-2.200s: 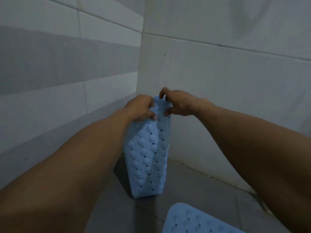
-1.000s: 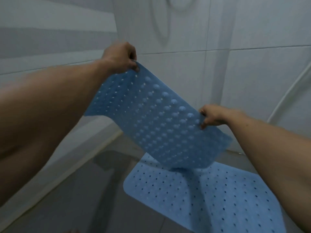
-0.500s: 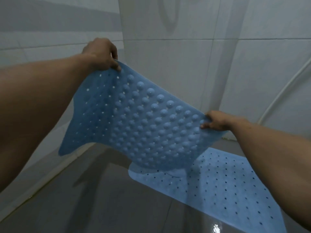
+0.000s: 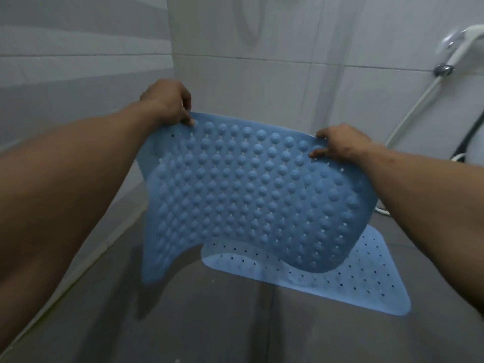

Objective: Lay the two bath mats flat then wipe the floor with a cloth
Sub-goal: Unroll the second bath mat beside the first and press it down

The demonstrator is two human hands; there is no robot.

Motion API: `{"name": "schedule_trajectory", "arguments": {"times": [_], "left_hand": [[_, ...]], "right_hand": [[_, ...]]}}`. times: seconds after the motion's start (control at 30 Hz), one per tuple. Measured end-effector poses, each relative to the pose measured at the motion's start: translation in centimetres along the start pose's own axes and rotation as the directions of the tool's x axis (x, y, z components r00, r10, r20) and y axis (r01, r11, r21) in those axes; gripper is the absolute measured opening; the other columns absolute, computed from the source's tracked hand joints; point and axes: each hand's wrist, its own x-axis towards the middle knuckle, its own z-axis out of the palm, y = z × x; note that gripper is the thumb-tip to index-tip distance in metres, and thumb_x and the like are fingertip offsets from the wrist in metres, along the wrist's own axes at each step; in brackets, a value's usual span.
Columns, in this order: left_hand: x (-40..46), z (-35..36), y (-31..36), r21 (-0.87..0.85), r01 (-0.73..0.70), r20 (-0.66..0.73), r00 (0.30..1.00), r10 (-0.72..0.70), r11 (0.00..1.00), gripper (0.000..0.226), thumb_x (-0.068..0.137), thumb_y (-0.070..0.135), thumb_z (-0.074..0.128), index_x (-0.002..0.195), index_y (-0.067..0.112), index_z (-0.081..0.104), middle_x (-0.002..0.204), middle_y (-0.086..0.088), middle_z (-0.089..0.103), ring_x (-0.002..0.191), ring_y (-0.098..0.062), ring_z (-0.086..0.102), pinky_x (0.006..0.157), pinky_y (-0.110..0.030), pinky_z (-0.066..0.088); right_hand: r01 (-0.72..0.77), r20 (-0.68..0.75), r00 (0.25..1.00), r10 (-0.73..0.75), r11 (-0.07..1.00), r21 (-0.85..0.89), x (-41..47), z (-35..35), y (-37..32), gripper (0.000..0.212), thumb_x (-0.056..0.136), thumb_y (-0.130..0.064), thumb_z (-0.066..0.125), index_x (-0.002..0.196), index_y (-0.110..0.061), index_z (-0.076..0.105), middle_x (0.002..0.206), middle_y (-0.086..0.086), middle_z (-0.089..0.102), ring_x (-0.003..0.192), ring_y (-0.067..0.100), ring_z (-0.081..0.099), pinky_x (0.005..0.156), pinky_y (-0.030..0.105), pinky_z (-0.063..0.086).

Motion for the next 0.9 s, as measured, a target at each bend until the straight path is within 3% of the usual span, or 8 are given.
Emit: {"name": "schedule_trajectory", "arguments": {"times": [0.13, 0.27, 0.4, 0.5, 0.57, 0.7, 0.8, 0.9], "left_hand": [[-0.3, 1.9, 1.4, -0.04, -0.067, 0.132, 0.989, 0.072, 0.997, 0.033, 0.064, 0.029, 0.09, 0.086, 0.013, 0.071, 0.091, -0.012, 0.066, 0.082, -0.028, 0.057, 0.074, -0.032, 0.048], [-1.1, 4.9, 3.5, -0.064, -0.105, 0.333, 0.935, 0.12, 0.992, 0.031, 0.065, 0.03, 0.089, 0.085, 0.015, 0.072, 0.083, -0.008, 0.067, 0.071, -0.023, 0.058, 0.064, -0.027, 0.044], [-2.3, 9.0, 5.7, -0.034, -0.153, 0.491, 0.858, 0.149, 0.988, 0.03, 0.062, 0.032, 0.09, 0.079, 0.016, 0.071, 0.078, -0.005, 0.068, 0.068, -0.023, 0.059, 0.066, -0.03, 0.048], [-3.2, 13.5, 6.5, -0.023, -0.161, 0.617, 0.774, 0.141, 0.987, 0.031, 0.061, 0.025, 0.091, 0.077, 0.008, 0.071, 0.076, -0.011, 0.069, 0.067, -0.025, 0.061, 0.068, -0.036, 0.054], [-3.7, 17.2, 7.2, -0.013, -0.177, 0.683, 0.717, 0.138, 0.984, 0.029, 0.06, 0.022, 0.092, 0.07, 0.008, 0.069, 0.072, -0.011, 0.068, 0.062, -0.023, 0.059, 0.062, -0.031, 0.051], [-5.2, 24.4, 7.9, 0.04, -0.194, 0.707, 0.698, 0.109, 0.98, 0.034, 0.058, 0.031, 0.093, 0.079, 0.016, 0.072, 0.082, -0.005, 0.069, 0.075, -0.022, 0.061, 0.068, -0.027, 0.045], [-6.0, 28.7, 8.2, 0.066, -0.223, 0.671, 0.732, 0.122, 0.973, 0.037, 0.063, 0.029, 0.091, 0.09, 0.011, 0.073, 0.091, -0.009, 0.066, 0.081, -0.022, 0.056, 0.071, -0.026, 0.04], [-6.2, 32.3, 7.3, 0.143, -0.282, 0.643, 0.755, 0.127, 0.949, 0.031, 0.067, 0.031, 0.088, 0.088, 0.013, 0.072, 0.086, -0.009, 0.064, 0.079, -0.024, 0.053, 0.067, -0.026, 0.037]], "right_hand": [[-0.036, 0.072, 0.997, 0.042, 0.996, -0.084, -3.6, -0.9, 1.5, 0.069, 0.077, -0.061, 0.073, 0.131, -0.02, 0.061, 0.129, 0.016, 0.063, 0.117, 0.035, 0.059, 0.098, 0.041, 0.047], [-0.087, 0.201, 0.974, 0.107, 0.99, -0.107, -8.3, -0.1, 4.0, 0.062, 0.073, -0.062, 0.076, 0.119, -0.022, 0.068, 0.116, 0.011, 0.069, 0.102, 0.03, 0.063, 0.093, 0.037, 0.049], [-0.169, 0.349, 0.917, 0.194, 0.98, -0.1, -12.0, 1.5, 7.2, 0.05, 0.068, -0.064, 0.079, 0.103, -0.03, 0.072, 0.094, -0.002, 0.071, 0.085, 0.02, 0.064, 0.084, 0.032, 0.047], [-0.192, 0.446, 0.868, 0.218, 0.976, -0.103, -13.0, 4.9, 9.3, 0.054, 0.059, -0.069, 0.081, 0.097, -0.031, 0.073, 0.084, -0.012, 0.071, 0.079, 0.009, 0.066, 0.082, 0.028, 0.049], [-0.21, 0.504, 0.834, 0.227, 0.973, -0.092, -13.3, 8.4, 11.3, 0.059, 0.053, -0.073, 0.081, 0.096, -0.033, 0.072, 0.083, -0.015, 0.071, 0.08, 0.009, 0.067, 0.086, 0.03, 0.052], [-0.194, 0.55, 0.816, 0.18, 0.98, -0.034, -12.7, 15.6, 14.8, 0.078, 0.043, -0.081, 0.079, 0.106, -0.036, 0.069, 0.1, -0.012, 0.066, 0.092, 0.015, 0.063, 0.099, 0.039, 0.05], [-0.167, 0.553, 0.816, 0.169, 0.984, -0.054, -11.6, 19.5, 16.4, 0.065, 0.051, -0.072, 0.083, 0.103, -0.036, 0.068, 0.106, -0.003, 0.062, 0.095, 0.02, 0.057, 0.097, 0.04, 0.049], [-0.16, 0.533, 0.826, 0.185, 0.983, -0.093, -10.1, 23.5, 18.1, 0.057, 0.054, -0.073, 0.081, 0.097, -0.038, 0.066, 0.109, 0.003, 0.063, 0.099, 0.026, 0.059, 0.094, 0.045, 0.051]]}}
